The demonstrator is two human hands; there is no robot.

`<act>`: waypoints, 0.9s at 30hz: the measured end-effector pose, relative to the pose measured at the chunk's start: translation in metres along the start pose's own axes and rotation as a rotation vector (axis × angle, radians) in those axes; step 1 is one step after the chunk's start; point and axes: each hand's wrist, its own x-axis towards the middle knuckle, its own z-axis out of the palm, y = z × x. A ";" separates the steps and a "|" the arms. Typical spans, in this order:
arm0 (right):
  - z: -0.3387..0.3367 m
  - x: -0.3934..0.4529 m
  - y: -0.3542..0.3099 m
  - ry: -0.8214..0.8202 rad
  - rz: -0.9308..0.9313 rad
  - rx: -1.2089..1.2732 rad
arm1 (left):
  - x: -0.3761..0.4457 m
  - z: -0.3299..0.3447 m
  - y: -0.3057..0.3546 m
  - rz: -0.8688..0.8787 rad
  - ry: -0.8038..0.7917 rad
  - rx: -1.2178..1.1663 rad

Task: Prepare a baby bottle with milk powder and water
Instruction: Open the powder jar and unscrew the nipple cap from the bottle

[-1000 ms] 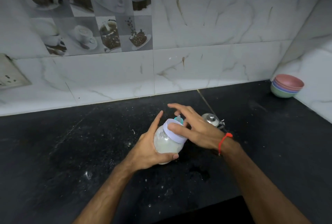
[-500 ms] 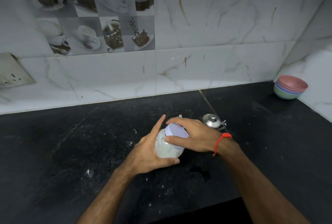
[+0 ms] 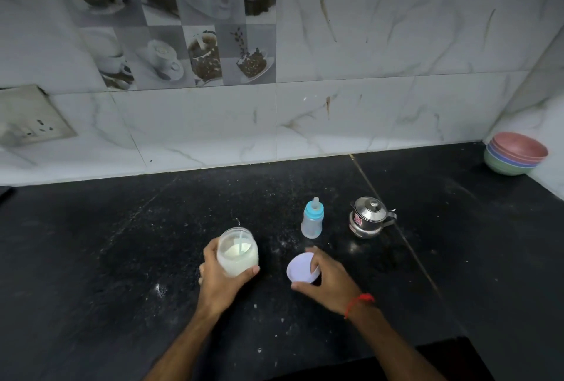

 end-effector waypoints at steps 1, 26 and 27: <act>0.015 0.000 0.011 -0.014 -0.021 -0.075 | 0.003 0.001 -0.008 -0.022 0.025 0.007; -0.042 0.067 -0.045 0.391 0.091 0.338 | -0.034 0.062 0.072 0.496 -0.098 0.394; -0.043 0.055 -0.059 0.388 0.068 0.413 | -0.034 0.066 0.076 0.416 -0.125 0.412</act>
